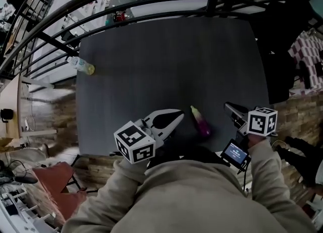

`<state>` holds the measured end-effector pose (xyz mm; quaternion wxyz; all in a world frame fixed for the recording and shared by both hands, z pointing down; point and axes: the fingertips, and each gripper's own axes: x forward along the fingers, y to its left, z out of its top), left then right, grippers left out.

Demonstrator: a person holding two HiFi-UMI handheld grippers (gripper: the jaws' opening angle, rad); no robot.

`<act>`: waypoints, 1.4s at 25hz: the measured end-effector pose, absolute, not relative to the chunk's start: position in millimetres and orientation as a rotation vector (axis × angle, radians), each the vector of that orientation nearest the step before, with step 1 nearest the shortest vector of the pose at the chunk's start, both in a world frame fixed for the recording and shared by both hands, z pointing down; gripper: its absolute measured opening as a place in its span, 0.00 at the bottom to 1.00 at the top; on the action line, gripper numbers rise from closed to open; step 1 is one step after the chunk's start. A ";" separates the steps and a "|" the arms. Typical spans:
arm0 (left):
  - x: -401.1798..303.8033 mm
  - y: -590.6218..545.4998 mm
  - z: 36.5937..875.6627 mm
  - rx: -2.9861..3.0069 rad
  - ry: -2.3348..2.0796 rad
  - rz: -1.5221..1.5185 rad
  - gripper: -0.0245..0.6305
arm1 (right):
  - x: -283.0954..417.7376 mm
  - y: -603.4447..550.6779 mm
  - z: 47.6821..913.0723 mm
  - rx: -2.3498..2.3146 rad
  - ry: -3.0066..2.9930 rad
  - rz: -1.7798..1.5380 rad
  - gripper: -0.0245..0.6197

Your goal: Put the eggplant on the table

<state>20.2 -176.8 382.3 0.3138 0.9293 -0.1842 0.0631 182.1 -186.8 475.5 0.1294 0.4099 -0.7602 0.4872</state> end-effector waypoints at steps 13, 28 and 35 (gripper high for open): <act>40.4 -182.7 300.9 2.579 -0.373 0.042 0.04 | 166.6 -197.1 355.9 1.155 -2.547 1.182 0.06; 53.6 -182.1 233.7 2.740 -0.318 -0.014 0.04 | 153.6 -195.0 258.3 1.112 -2.786 0.861 0.06; 44.7 -174.0 231.7 2.717 -0.328 -0.050 0.04 | 140.2 -188.1 262.9 1.071 -2.753 0.866 0.06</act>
